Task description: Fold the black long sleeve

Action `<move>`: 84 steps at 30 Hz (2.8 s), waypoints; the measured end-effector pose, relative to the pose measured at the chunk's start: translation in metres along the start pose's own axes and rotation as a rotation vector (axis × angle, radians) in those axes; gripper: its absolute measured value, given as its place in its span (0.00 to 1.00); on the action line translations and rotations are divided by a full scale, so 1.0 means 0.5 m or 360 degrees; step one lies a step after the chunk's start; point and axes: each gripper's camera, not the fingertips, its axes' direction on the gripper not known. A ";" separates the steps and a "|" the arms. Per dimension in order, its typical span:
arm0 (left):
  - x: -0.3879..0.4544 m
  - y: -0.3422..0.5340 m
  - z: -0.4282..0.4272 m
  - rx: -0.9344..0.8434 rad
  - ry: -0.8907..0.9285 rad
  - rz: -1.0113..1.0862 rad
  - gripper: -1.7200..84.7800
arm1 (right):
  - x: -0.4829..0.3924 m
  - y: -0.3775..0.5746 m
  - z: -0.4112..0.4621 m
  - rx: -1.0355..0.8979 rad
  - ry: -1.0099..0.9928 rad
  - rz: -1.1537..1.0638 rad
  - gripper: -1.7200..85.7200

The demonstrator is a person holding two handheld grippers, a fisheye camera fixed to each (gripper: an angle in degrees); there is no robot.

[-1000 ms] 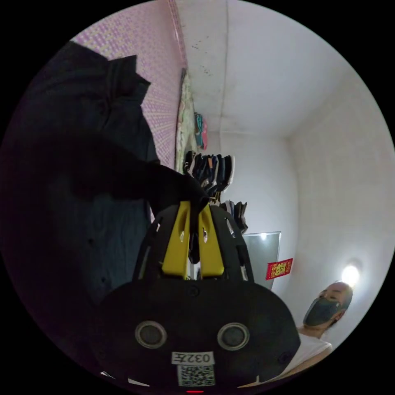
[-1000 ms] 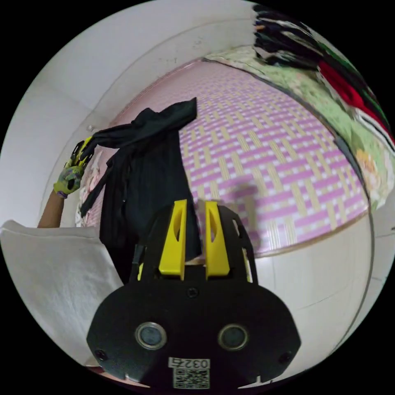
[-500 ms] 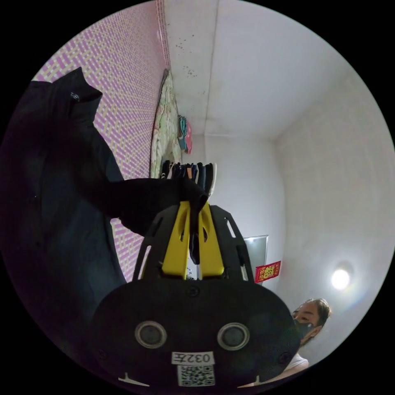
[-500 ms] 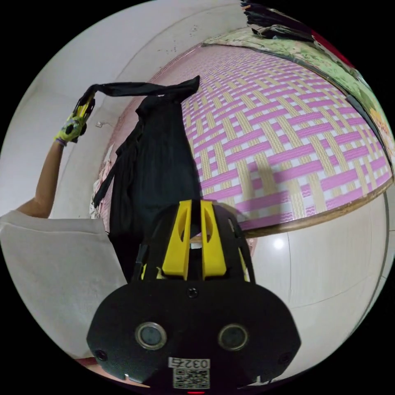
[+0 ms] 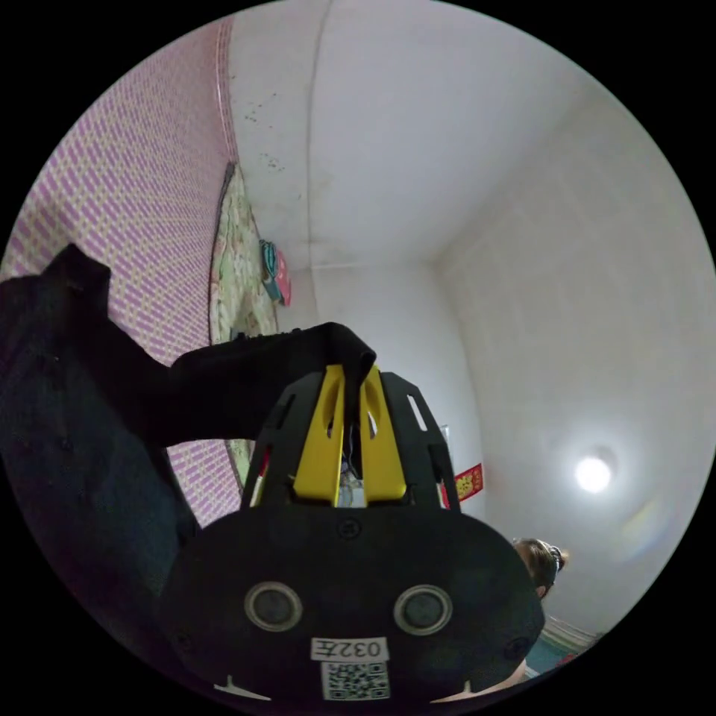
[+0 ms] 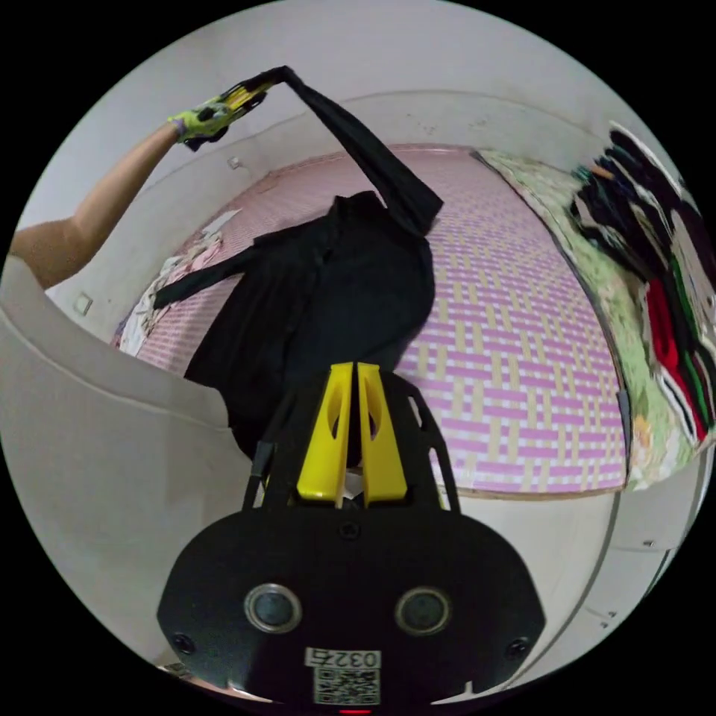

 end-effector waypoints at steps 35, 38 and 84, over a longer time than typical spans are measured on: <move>-0.241 0.241 -0.587 0.0332 -0.0418 -0.0151 0.07 | -0.141 -0.026 0.208 -0.0688 -0.0244 -0.0493 0.05; -0.251 0.257 -0.594 0.0334 -0.0381 -0.0136 0.09 | -0.088 -0.018 0.174 -0.0670 -0.0440 -0.0365 0.05; -0.296 0.277 -0.521 0.0127 -0.0504 -0.0030 0.18 | -0.006 -0.090 0.140 -0.0860 -0.0473 -0.0535 0.01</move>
